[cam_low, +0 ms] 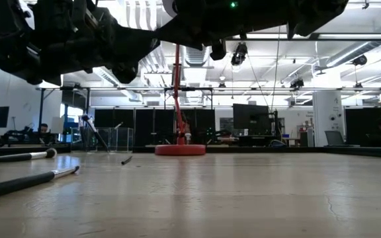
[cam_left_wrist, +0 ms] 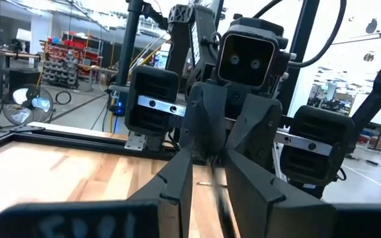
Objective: Pick & Place Makeup Supplies
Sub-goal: Put the makeup brush into the transparent organizer
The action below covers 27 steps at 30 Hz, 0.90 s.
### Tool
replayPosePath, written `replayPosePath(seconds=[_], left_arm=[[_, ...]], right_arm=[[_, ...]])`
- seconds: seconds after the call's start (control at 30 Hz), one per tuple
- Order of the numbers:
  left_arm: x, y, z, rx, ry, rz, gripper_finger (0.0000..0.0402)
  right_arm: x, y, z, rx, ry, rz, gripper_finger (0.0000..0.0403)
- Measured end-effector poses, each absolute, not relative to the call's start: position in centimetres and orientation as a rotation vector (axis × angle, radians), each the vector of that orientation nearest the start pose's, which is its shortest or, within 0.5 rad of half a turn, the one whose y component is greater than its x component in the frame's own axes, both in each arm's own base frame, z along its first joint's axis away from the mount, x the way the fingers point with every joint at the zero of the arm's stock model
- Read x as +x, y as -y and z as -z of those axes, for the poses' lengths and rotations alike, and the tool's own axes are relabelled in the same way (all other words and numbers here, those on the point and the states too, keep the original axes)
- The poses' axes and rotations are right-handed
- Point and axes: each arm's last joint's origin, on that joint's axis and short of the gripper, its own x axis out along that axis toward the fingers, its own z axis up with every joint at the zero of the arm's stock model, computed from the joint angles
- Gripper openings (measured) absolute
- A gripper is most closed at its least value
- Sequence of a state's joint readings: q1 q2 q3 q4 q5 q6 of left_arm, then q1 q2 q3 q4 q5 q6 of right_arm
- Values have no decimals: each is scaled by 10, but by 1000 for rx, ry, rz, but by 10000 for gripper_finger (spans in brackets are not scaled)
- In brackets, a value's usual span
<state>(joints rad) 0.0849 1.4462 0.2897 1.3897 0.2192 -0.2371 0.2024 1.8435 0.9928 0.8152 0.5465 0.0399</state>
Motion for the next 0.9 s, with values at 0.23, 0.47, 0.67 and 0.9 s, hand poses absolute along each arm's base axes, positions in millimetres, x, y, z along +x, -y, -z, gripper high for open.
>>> replayPosePath(seconds=[0.23, 0.47, 0.67, 0.9], left_arm=[[234, -13, -188, -196, 217, 168, 85], [234, -13, -181, -165, 132, 173, 66], [225, -11, -170, -148, -88, 158, 12], [212, 10, -164, -190, -466, 148, 3]], right_arm=[[386, -64, -210, 29, -21, 342, 12], [384, -67, -207, -25, -68, 333, 13], [368, -81, -218, -69, -145, 360, 13], [343, -100, -215, -76, -173, 350, 13]])
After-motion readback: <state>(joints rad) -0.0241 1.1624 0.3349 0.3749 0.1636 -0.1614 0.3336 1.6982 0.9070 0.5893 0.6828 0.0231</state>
